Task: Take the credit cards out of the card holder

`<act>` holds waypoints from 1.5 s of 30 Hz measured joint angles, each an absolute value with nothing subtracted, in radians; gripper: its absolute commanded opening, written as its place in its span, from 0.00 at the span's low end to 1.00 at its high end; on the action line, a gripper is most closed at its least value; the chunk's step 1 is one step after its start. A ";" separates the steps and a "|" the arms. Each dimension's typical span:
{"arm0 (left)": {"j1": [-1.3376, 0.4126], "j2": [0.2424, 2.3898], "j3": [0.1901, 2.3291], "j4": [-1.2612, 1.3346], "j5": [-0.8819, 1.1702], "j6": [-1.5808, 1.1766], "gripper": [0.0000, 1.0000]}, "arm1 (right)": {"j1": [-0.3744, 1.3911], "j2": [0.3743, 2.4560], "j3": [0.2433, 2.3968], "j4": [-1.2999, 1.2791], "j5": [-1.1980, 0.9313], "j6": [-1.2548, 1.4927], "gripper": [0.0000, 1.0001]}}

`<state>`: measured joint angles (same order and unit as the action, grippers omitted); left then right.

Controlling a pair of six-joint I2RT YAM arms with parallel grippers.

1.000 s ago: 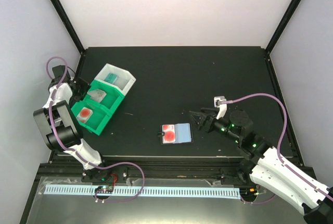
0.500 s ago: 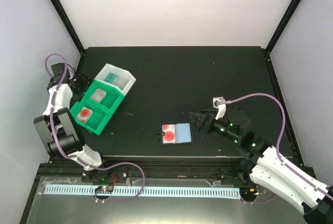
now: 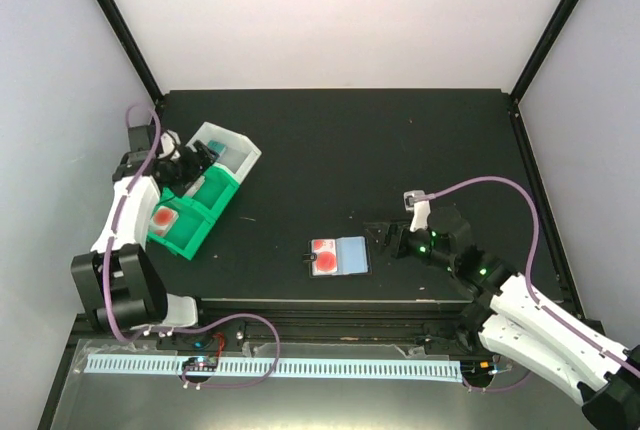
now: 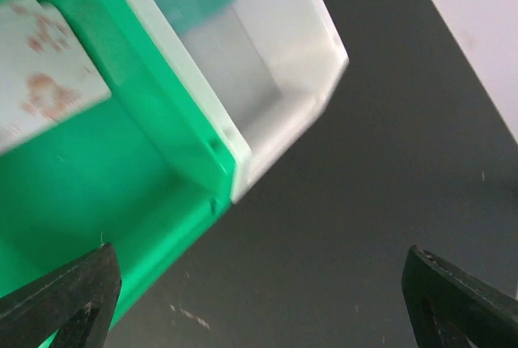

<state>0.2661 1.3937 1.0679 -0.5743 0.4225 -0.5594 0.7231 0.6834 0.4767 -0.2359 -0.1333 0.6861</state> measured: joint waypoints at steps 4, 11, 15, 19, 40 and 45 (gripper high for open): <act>0.199 1.332 0.994 -0.570 0.480 -0.545 0.94 | 0.723 0.715 0.477 -0.237 -0.162 0.688 0.89; 0.034 1.215 0.877 -0.524 0.575 -0.549 0.83 | 0.723 0.781 0.439 -0.203 -0.212 0.719 0.62; -0.047 1.187 0.813 -0.471 0.628 -0.558 0.77 | 0.723 0.829 0.410 -0.161 -0.241 0.751 0.41; -0.131 1.160 0.726 -0.397 0.691 -0.586 0.71 | 0.723 0.882 0.389 -0.112 -0.261 0.772 0.34; -0.485 1.313 0.516 -0.046 0.718 -0.739 0.42 | 0.781 1.290 0.406 0.179 -0.420 0.830 0.25; -0.508 1.383 0.486 0.013 0.717 -0.758 0.34 | 0.794 1.365 0.435 0.218 -0.430 0.837 0.23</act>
<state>-0.5083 1.3830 0.4862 0.0128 0.7174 -0.7578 0.7944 1.3647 0.4351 0.2176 -0.4301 0.8368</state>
